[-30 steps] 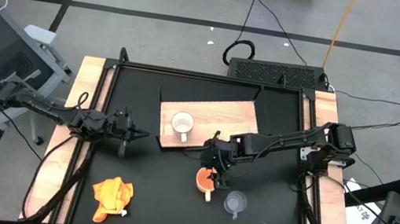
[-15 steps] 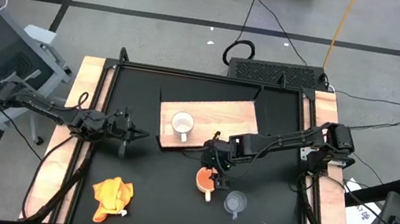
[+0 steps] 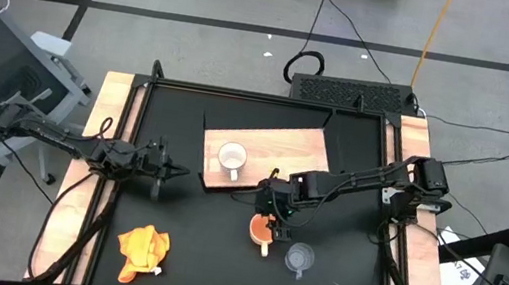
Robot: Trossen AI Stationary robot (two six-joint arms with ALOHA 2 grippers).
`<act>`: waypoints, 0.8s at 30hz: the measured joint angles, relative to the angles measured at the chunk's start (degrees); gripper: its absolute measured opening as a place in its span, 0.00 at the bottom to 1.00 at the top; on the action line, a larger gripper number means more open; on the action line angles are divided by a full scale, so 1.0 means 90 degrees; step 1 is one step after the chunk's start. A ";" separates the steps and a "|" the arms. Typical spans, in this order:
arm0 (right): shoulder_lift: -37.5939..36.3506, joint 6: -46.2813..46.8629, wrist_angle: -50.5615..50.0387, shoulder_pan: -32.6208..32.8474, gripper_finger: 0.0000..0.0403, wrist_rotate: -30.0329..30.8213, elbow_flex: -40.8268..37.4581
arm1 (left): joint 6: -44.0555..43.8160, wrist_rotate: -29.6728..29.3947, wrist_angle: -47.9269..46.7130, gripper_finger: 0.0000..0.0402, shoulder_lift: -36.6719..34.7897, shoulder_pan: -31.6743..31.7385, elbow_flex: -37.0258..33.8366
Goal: Stack small to large cups/mugs on shelf
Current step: Put the yellow mug on the shelf
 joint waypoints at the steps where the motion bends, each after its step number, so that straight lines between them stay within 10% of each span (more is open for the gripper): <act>1: 0.0000 0.0000 -0.0007 0.0000 0.46 0.0002 0.0000 | 0.0000 0.0000 -0.0007 0.00 0.0000 0.0002 0.0000; 18: 0.0000 -0.0002 0.0149 -0.0012 0.03 0.0011 0.0000 | 0.0007 0.0000 -0.0007 0.00 0.0001 0.0001 0.0000; 24: -0.0011 0.0030 0.0126 -0.0068 0.02 0.0005 0.0000 | 0.0008 0.0000 -0.0007 0.00 0.0001 0.0000 0.0000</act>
